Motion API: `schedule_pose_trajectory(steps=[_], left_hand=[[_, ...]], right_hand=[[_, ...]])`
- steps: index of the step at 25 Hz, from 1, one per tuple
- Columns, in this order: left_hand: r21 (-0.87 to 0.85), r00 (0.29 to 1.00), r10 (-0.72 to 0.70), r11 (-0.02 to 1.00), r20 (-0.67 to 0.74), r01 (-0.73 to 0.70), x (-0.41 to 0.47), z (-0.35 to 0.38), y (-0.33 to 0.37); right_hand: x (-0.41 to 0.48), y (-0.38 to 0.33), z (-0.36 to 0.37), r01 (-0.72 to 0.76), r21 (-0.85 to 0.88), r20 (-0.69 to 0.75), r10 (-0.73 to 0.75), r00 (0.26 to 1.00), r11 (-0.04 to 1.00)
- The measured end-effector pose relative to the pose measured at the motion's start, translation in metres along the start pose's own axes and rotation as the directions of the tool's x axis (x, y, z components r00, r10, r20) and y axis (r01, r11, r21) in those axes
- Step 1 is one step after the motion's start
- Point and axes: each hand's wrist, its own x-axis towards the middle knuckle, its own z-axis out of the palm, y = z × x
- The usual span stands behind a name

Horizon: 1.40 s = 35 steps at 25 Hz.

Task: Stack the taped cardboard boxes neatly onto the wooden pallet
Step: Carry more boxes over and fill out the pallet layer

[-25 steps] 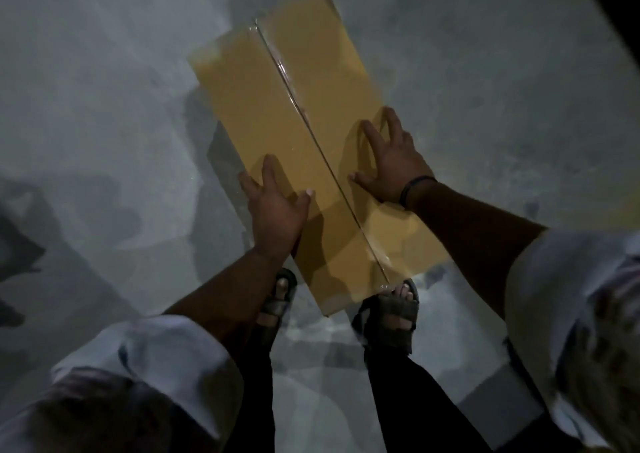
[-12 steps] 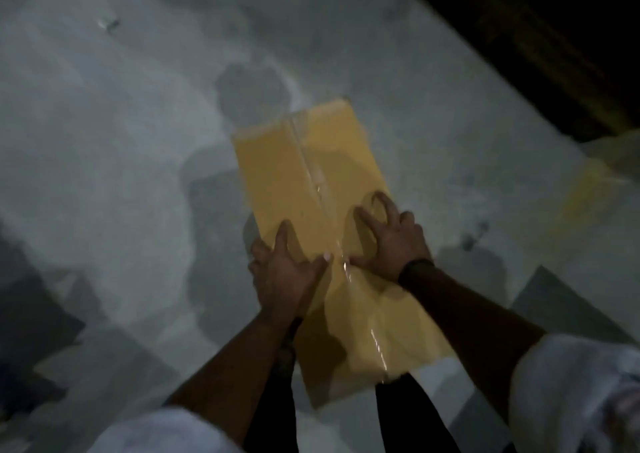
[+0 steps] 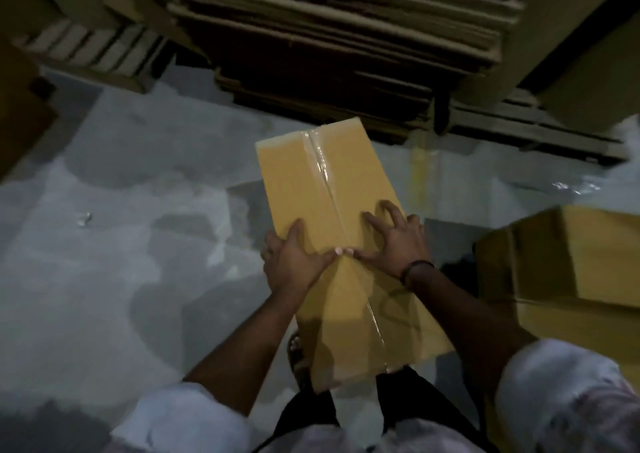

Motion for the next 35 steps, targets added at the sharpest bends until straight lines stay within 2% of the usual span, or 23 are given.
schedule_pose_trajectory(steps=[4, 7, 11, 14, 17, 21, 25, 31, 35], left_hand=[[0.101, 0.962, 0.274, 0.957, -0.009, -0.272, -0.050, -0.023, 0.087], [0.169, 0.884, 0.468, 0.872, -0.008, -0.460, -0.082, -0.013, 0.151], [0.209, 0.710, 0.703, 0.688, 0.041, -0.694, -0.146, 0.023, 0.220], [0.226, 0.591, 0.800, 0.560, 0.102, -0.797, -0.201, 0.059, 0.258], [0.201, 0.498, 0.848, 0.463, 0.181, -0.863, -0.263, 0.100, 0.290], [0.185, 0.400, 0.865, 0.358, 0.304, -0.915, -0.338, 0.159, 0.318], [0.160, 0.309, 0.844, 0.265, 0.439, -0.951, -0.378, 0.214, 0.341], [0.108, 0.185, 0.790, 0.151, 0.584, -0.983, -0.382, 0.284, 0.387], [0.066, 0.113, 0.755, 0.092, 0.646, -0.994, -0.364, 0.319, 0.423]], right_hand=[[-0.074, 0.038, -0.067, -0.187, 0.170, -0.164, 0.215, 0.963, 0.968], [-0.123, 0.078, -0.102, -0.321, 0.280, -0.291, 0.399, 0.870, 0.905], [-0.200, 0.144, -0.115, -0.449, 0.424, -0.355, 0.600, 0.717, 0.787], [-0.259, 0.189, -0.111, -0.528, 0.463, -0.403, 0.699, 0.590, 0.712], [-0.320, 0.231, -0.103, -0.595, 0.504, -0.403, 0.780, 0.479, 0.626], [-0.393, 0.280, -0.083, -0.670, 0.563, -0.334, 0.875, 0.350, 0.483], [-0.437, 0.316, -0.071, -0.716, 0.607, -0.229, 0.939, 0.257, 0.344], [-0.438, 0.359, -0.063, -0.731, 0.662, -0.164, 0.984, 0.075, 0.166], [-0.414, 0.385, -0.061, -0.750, 0.656, -0.105, 0.994, 0.018, 0.083]])
